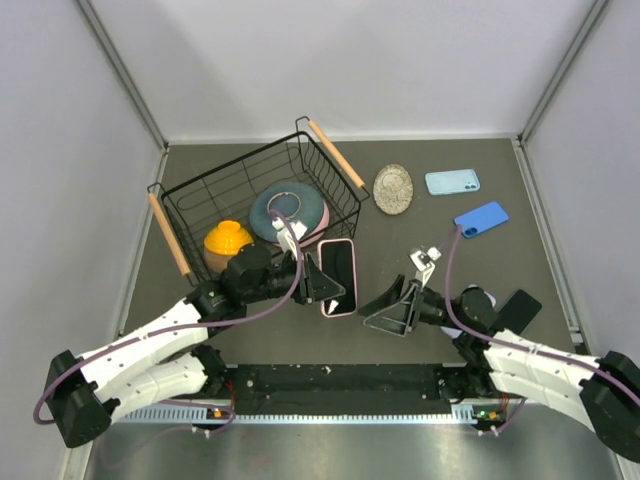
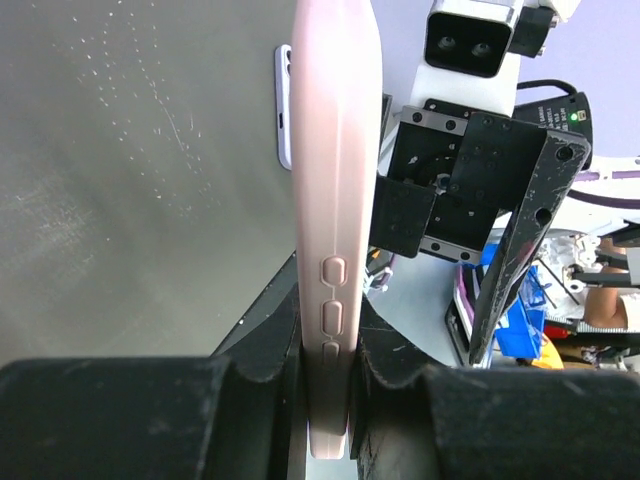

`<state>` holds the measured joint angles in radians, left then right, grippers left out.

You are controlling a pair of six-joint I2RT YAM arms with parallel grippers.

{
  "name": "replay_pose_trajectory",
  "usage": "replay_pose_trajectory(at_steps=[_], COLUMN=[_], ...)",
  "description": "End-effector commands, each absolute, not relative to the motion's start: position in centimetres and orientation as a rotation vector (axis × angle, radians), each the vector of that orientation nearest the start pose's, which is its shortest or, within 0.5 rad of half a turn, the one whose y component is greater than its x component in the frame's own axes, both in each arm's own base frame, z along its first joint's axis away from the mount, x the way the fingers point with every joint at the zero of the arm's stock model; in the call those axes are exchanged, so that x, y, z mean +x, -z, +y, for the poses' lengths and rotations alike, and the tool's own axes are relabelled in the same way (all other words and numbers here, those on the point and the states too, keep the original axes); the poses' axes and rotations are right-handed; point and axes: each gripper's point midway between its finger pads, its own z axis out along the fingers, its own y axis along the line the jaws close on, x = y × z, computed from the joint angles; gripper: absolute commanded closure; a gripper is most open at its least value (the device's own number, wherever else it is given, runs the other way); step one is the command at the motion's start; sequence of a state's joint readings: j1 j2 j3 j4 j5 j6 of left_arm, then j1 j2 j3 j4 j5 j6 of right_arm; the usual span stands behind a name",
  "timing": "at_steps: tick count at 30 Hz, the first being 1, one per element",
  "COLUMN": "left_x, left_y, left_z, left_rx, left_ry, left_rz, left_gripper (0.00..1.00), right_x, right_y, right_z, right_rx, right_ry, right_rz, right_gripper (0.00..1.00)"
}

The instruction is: Put the phone into the phone case

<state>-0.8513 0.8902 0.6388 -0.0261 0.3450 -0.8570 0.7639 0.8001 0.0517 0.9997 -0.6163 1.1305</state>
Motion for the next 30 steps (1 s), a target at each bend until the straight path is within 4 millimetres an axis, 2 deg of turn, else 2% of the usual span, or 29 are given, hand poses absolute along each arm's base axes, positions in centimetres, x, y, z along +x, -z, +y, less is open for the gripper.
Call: replay_pose_trajectory(at_steps=[1, 2, 4, 9, 13, 17, 22, 28, 30], left_x=[15.0, 14.9, 14.9, 14.6, 14.8, 14.8, 14.9, 14.6, 14.4], left_y=[-28.6, -28.7, -28.6, -28.6, -27.9, -27.2, -26.1, -25.3, -25.1], left_z=[-30.7, -30.8, -30.9, -30.9, -30.9, -31.0, -30.9, -30.7, -30.8], left_rx=[0.236, 0.235, 0.22, 0.228, 0.222, 0.223, 0.227, 0.235, 0.238], left_ry=[1.57, 1.585, 1.603, 1.627, 1.601, 1.598, 1.56, 1.549, 1.557], left_rz=[1.896, 1.89, 1.888, 1.881, 1.908, 1.934, 1.979, 2.009, 2.017], left_gripper=[1.0, 1.0, 1.0, 1.0, 1.0, 1.0, 1.0, 1.0, 1.0], right_x=[8.0, 8.1, 8.0, 8.7, 8.9, 9.3, 9.4, 9.9, 9.9], right_y=[-24.2, -23.7, -24.4, -24.5, -25.1, -25.2, -25.5, -26.0, -26.2], right_z=[27.1, 27.4, 27.5, 28.1, 28.1, 28.3, 28.3, 28.2, 28.3], right_rx=[-0.439, -0.439, -0.453, -0.431, -0.413, -0.392, -0.38, -0.349, -0.356], right_ry=[-1.979, -1.981, -1.995, -2.009, -2.026, -2.039, -2.052, -2.035, -2.04], right_rz=[1.485, 1.507, 1.473, 1.472, 1.435, 1.43, 1.413, 1.387, 1.384], right_gripper=[0.23, 0.23, 0.23, 0.23, 0.33, 0.37, 0.49, 0.47, 0.5])
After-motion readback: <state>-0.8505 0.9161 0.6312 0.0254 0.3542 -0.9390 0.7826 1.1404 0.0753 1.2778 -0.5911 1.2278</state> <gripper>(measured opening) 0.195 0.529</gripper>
